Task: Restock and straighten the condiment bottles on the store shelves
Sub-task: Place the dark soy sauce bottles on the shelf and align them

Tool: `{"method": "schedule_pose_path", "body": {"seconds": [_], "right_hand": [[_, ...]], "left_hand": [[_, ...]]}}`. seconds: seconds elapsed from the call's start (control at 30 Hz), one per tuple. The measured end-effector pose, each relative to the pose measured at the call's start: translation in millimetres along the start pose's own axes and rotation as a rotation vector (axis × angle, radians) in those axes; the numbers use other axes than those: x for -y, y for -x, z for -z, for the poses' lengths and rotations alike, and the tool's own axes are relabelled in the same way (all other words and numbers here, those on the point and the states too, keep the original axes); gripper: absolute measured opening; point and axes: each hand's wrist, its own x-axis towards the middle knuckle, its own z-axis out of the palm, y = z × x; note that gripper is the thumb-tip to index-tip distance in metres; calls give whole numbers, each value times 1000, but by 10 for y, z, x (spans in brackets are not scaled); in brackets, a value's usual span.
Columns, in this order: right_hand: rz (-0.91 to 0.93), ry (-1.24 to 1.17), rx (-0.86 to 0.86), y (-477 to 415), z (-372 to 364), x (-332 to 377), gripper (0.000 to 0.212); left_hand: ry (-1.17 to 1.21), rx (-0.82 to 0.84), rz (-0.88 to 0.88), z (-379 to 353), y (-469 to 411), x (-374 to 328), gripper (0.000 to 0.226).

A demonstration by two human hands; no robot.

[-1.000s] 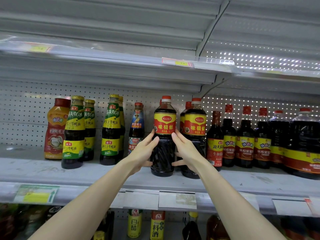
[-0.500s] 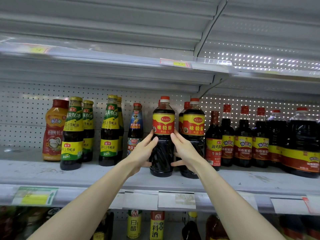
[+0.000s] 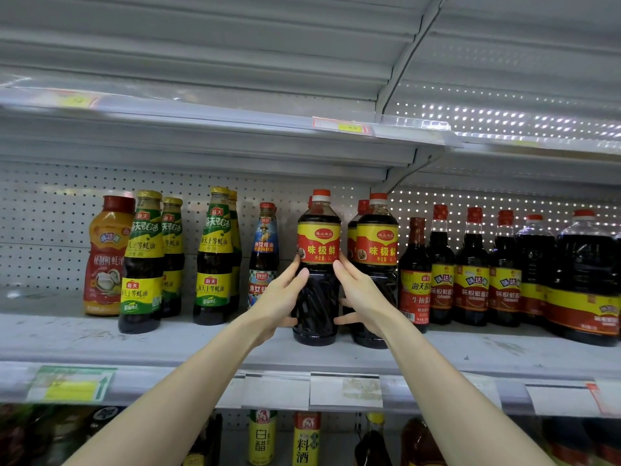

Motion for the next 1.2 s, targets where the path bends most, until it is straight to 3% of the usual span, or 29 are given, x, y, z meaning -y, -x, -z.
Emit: {"method": "schedule_pose_path", "body": {"seconds": [0.2, 0.5, 0.7, 0.87, 1.07, 1.2], "right_hand": [[5, -35, -14, 65, -18, 19, 51], [61, -34, -148, 346, 222, -45, 49], [128, -20, -234, 527, 638, -88, 35], [142, 43, -234, 525, 832, -196, 43], [107, 24, -108, 407, 918, -288, 61], [95, 3, -75, 274, 936, -310, 60]], "left_hand": [[53, -14, 7, 24, 6, 21, 55], [-62, -262, -156, -172, 182, -80, 39], [-26, -215, -150, -622, 275, -131, 37], [-1, -138, -97, -989, 216, -71, 49], [76, -133, -55, -1196, 78, 1, 55], [125, -108, -16, -1222, -1, 22, 56]]}}
